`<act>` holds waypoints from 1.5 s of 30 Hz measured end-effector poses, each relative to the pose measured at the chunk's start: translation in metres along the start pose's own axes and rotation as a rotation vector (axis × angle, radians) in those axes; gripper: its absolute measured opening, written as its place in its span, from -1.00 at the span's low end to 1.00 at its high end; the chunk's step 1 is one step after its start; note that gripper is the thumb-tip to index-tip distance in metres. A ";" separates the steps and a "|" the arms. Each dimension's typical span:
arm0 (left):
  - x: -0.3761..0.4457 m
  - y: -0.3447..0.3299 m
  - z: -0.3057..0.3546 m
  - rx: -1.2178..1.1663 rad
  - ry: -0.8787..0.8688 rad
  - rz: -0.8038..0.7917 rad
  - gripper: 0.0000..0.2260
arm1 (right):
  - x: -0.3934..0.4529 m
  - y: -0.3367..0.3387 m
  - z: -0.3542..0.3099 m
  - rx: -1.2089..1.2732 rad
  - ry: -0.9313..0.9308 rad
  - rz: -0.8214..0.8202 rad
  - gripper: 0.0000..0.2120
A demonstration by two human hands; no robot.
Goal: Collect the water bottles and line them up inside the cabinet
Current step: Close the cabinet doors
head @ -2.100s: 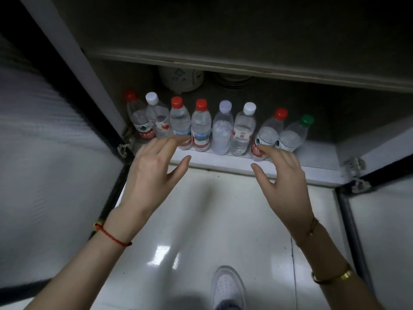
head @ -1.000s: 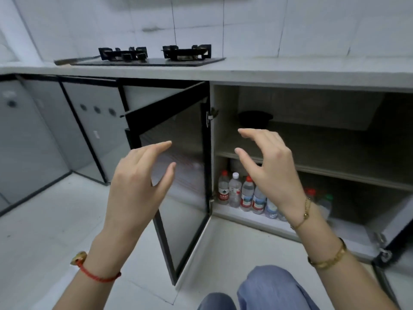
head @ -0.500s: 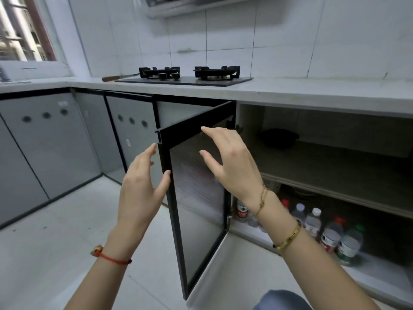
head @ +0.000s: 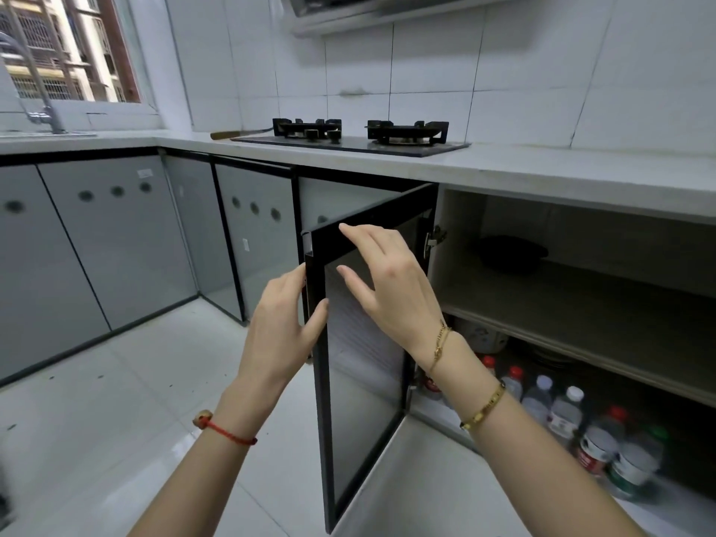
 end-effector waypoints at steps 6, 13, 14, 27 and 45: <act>-0.007 -0.002 0.023 -0.067 -0.115 0.027 -0.51 | -0.017 0.009 0.003 0.014 0.013 -0.003 -0.55; -0.014 -0.024 0.062 -0.211 -0.248 0.055 -0.50 | -0.045 0.048 0.026 0.037 -0.019 0.094 -0.56; -0.015 -0.030 0.068 -0.238 -0.262 0.053 -0.49 | -0.050 0.055 0.031 0.034 -0.023 0.112 -0.56; -0.004 -0.118 0.153 -0.430 -0.435 -0.021 -0.42 | -0.094 0.140 0.097 -0.207 -0.044 0.253 -0.55; 0.054 -0.304 0.238 -0.151 -0.509 -0.276 -0.31 | -0.086 0.205 0.287 -0.611 -0.351 0.360 -0.47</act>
Point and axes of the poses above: each hand's wrist, its own x-axis towards the middle knuckle, its own y-axis out of the back of the hand, z = x × y, the point moved 6 cm from there along x, towards the middle knuckle, and after that the axes turned 11 degrees about -y, right-handed, at the moved point
